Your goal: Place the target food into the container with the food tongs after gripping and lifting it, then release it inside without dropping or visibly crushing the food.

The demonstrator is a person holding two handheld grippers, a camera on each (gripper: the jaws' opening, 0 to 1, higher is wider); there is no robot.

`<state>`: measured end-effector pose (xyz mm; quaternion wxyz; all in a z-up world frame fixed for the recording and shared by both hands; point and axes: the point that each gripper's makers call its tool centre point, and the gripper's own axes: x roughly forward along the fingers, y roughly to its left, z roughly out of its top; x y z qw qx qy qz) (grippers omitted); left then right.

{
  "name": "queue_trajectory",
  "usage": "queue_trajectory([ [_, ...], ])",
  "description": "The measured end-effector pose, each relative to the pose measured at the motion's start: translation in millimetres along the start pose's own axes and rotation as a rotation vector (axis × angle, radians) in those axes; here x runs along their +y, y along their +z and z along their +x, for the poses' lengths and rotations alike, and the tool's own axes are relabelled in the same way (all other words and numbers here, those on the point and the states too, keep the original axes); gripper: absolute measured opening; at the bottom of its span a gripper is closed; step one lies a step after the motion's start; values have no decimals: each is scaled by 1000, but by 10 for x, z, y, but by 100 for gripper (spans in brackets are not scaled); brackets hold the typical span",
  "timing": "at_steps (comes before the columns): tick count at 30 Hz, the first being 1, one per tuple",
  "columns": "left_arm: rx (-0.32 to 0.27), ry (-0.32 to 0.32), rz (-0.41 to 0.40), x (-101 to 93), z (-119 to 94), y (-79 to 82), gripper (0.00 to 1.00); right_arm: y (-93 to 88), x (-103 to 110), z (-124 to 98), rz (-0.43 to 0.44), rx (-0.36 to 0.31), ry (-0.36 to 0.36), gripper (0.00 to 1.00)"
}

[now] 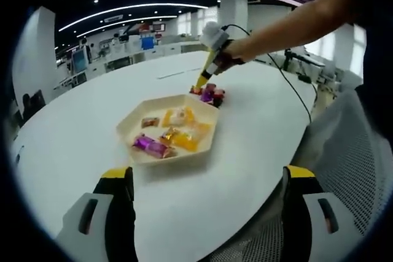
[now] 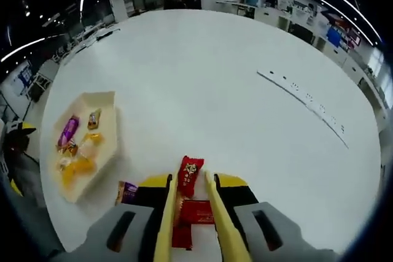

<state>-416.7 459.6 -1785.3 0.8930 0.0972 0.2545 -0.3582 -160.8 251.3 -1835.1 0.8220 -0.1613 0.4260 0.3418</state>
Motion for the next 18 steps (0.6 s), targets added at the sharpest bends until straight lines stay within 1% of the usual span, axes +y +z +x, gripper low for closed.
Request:
queue_trajectory([
  [4, 4, -4, 2, -5, 1, -15, 96, -5, 24, 11, -29, 11, 0, 21],
  [6, 3, -1, -1, 8, 2, -17, 96, 9, 19, 10, -37, 9, 0, 19],
  [7, 3, 0, -1, 12, -2, -19, 97, 30, 9, 1, -43, -1, -11, 19],
  [8, 3, -1, -2, 10, -3, -20, 97, 57, 12, -9, -56, -14, -13, 19],
  [10, 7, -1, 1, 11, -3, -25, 96, 52, 30, -19, -42, 3, 4, 20],
  [12, 7, -8, -11, 13, 0, -28, 96, 73, 26, -65, -51, 6, 3, 20],
  [14, 19, -11, -19, 15, 0, -51, 95, 70, 31, -92, -53, 17, 21, 20],
  [16, 15, -10, -10, 12, -1, -41, 95, 91, 14, -145, -77, 18, 8, 20],
  [18, 14, -9, -8, 13, -3, -35, 95, 120, 6, -186, -70, 14, 15, 20],
])
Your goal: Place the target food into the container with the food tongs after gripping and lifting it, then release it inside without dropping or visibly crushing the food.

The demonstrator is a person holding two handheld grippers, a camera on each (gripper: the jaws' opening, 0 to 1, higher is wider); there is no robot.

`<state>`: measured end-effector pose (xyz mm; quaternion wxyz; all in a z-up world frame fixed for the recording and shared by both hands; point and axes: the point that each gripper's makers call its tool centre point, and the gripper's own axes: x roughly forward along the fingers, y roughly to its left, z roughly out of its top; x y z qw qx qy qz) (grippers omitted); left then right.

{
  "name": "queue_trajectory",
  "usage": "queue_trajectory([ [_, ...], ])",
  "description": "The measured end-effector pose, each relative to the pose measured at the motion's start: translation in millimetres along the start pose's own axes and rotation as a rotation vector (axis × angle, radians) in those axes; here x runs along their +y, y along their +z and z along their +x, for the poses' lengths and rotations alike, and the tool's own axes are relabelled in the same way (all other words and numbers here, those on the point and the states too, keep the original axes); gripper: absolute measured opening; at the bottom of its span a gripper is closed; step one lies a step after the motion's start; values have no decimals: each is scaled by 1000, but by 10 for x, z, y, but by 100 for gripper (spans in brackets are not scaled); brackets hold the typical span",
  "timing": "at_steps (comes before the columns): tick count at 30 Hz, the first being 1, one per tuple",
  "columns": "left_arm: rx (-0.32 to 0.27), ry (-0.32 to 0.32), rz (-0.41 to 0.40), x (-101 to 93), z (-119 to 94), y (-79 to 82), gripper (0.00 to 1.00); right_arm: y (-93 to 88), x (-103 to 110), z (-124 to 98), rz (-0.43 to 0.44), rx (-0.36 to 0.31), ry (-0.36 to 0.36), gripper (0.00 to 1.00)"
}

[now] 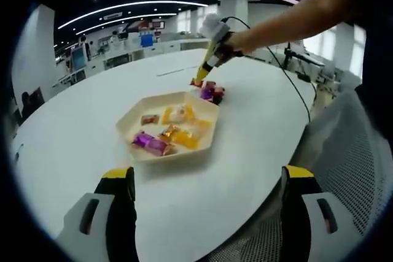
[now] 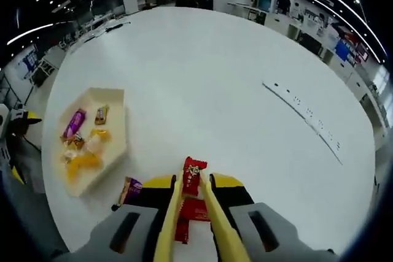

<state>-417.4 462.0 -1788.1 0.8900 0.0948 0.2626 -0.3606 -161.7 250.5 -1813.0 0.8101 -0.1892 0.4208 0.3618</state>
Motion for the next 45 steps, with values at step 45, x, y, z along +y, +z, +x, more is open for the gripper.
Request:
queue_trajectory([
  [45, 8, 13, 32, 177, -75, -117, 96, 1137, 123, -1120, -131, -160, -17, 21],
])
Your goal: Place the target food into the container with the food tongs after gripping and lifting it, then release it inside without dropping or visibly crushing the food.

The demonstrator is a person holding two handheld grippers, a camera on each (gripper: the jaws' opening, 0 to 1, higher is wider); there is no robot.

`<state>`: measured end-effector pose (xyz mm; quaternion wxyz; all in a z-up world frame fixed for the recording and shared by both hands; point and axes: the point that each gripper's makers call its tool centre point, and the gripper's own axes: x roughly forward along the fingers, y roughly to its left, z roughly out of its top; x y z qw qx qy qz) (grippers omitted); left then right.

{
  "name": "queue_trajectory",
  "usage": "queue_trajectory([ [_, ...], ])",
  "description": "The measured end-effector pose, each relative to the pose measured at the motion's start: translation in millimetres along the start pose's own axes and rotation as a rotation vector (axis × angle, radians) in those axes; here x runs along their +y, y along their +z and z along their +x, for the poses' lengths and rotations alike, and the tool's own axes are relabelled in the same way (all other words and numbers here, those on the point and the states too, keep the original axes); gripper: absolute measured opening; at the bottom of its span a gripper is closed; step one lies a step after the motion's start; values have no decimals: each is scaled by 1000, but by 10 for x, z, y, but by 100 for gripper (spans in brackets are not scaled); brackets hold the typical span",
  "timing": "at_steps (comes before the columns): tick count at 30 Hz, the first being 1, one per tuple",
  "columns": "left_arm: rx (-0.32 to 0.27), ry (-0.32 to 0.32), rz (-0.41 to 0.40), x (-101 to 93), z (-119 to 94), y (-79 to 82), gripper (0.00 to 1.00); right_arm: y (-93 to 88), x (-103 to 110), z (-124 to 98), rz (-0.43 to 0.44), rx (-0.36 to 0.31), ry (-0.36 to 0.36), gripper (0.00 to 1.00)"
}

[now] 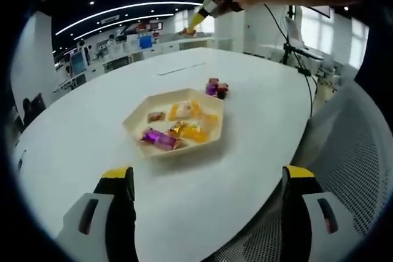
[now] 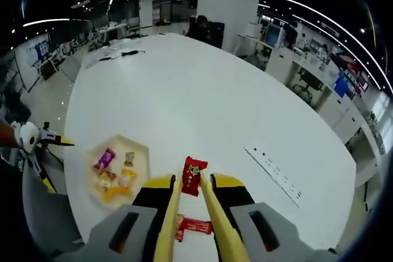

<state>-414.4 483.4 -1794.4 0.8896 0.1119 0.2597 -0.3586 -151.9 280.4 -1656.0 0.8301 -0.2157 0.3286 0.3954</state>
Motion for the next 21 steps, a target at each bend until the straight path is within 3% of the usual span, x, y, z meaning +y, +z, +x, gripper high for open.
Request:
queue_trajectory([
  [21, -11, 1, 6, 7, -6, 23, 99, 174, 512, 87, -53, -33, 73, 22],
])
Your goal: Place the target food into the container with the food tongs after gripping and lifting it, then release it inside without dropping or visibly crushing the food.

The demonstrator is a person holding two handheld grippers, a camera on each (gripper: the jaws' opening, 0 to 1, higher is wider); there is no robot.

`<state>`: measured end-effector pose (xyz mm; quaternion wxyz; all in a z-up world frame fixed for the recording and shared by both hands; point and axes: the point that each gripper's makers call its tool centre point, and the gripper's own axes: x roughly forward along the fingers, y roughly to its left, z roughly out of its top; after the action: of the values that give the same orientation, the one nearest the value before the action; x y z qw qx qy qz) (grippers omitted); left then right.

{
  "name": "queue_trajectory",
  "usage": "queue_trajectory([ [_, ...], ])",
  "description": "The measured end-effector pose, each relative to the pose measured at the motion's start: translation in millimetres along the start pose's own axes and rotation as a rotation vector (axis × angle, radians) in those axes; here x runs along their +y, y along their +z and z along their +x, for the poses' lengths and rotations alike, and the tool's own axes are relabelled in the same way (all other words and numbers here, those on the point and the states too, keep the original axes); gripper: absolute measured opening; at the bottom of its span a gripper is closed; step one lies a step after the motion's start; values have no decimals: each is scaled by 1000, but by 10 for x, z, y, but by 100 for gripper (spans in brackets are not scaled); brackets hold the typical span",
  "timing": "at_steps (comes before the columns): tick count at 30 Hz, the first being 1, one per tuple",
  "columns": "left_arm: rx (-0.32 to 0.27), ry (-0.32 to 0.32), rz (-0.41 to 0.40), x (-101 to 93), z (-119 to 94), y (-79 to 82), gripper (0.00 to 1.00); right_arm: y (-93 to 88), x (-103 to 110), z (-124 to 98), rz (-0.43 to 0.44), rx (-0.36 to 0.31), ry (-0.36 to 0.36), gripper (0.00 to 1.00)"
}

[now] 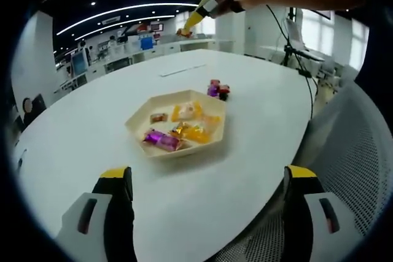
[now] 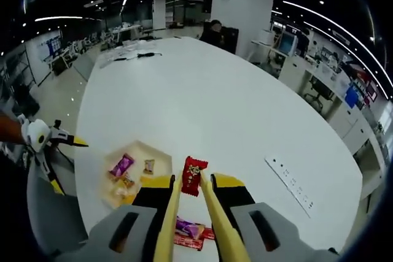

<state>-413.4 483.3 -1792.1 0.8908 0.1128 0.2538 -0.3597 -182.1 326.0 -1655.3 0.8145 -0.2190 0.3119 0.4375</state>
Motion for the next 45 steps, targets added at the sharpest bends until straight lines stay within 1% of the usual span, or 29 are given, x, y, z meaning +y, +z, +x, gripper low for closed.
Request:
queue_trajectory([
  [4, 3, -1, 4, 4, -2, -10, 98, 22, 174, 104, -10, 1, 25, 22],
  [9, 6, 6, 1, 16, -4, -14, 99, 50, 405, 176, -30, -1, 59, 22],
  [15, 5, 2, -10, 8, -2, -1, 99, 119, 598, 221, -43, -14, 93, 21],
  [18, 0, 1, -1, 3, -2, 8, 99, 169, 677, 239, -43, -27, 108, 20],
  [19, 9, 7, 9, 11, -5, -3, 99, 194, 703, 232, -50, -32, 113, 20],
  [23, 15, 0, 14, -7, -1, -12, 99, 258, 696, 194, -58, -49, 112, 21],
  [27, 16, 7, -2, 22, -1, -24, 99, 301, 665, 134, -67, -62, 109, 21],
  [34, 22, 5, -3, 19, 4, -34, 99, 249, 581, 58, -59, -88, 110, 23],
  [36, 23, 4, -5, 14, 1, -30, 99, 229, 565, 28, -77, -105, 111, 24],
  [38, 23, 4, -7, 16, 3, -32, 99, 200, 531, -3, -75, -109, 110, 24],
  [40, 23, 4, -6, 17, 2, -35, 99, 205, 517, -41, -99, -133, 111, 25],
  [43, 22, 3, -7, 16, -1, -29, 99, 167, 472, -84, -117, -133, 105, 26],
  [45, 24, 4, -8, 15, -4, -30, 98, 151, 443, -134, -137, -145, 108, 26],
])
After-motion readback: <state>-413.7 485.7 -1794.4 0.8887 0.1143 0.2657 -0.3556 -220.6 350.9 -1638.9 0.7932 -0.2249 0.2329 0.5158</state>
